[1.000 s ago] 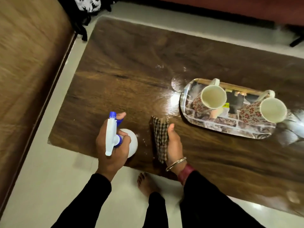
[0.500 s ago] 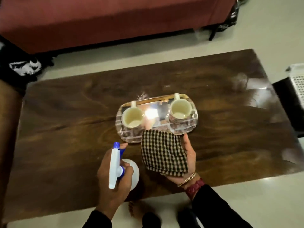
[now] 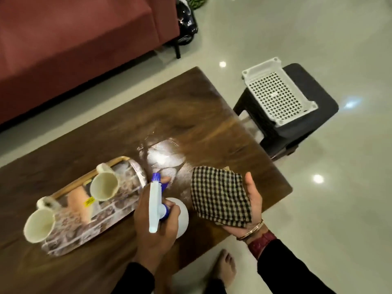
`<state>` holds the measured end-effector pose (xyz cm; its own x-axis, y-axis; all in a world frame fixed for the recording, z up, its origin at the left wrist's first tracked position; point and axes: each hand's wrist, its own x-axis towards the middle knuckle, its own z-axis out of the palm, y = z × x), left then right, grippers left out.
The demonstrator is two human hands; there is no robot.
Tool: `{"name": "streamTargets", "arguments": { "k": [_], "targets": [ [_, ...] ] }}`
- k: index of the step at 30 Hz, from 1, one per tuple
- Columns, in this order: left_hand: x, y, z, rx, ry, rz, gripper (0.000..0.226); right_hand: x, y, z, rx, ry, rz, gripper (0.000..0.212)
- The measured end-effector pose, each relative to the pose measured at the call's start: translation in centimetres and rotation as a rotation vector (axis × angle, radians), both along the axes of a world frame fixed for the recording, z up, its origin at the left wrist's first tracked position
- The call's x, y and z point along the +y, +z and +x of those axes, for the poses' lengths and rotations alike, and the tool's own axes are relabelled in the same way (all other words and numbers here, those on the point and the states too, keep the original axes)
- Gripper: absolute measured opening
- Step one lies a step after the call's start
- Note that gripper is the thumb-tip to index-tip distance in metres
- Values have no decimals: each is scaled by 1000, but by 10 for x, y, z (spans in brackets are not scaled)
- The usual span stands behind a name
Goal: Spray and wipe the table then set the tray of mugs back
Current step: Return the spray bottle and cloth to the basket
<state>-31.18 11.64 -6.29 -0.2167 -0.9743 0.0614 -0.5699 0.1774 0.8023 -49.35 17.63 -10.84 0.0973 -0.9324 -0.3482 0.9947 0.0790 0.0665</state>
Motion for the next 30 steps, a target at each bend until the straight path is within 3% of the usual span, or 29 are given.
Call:
{"name": "streamTargets", "arguments": {
  "k": [3,6,8,15,18,21,24,27,30],
  "targets": [
    [-11,1,-57,81,-31,-8,38,9,-6,-61,212,-43,242,81],
    [-19,3,-123,85,-129,-42,58,14,-7,-112,207,-143,281,62],
    [-20,-5,-153,98,-132,-15,47,14,-11,-142,220,-196,332,54],
    [-48,-19,-262,146,-202,9,46,-13,-24,-250,260,-273,335,50],
    [-69,-29,-299,81,-216,6,49,-32,-33,-288,238,-311,305,48],
    [-90,-33,-332,78,-202,5,59,-50,-31,-322,349,-335,257,42],
    [-104,-31,-357,100,-190,8,47,-63,-34,-352,417,-328,223,36],
    [-113,-33,-376,117,-101,14,46,-82,-36,-395,401,-318,293,40],
    [-121,-37,-386,136,-19,95,54,-109,-36,-431,561,-276,390,38]
  ]
}}
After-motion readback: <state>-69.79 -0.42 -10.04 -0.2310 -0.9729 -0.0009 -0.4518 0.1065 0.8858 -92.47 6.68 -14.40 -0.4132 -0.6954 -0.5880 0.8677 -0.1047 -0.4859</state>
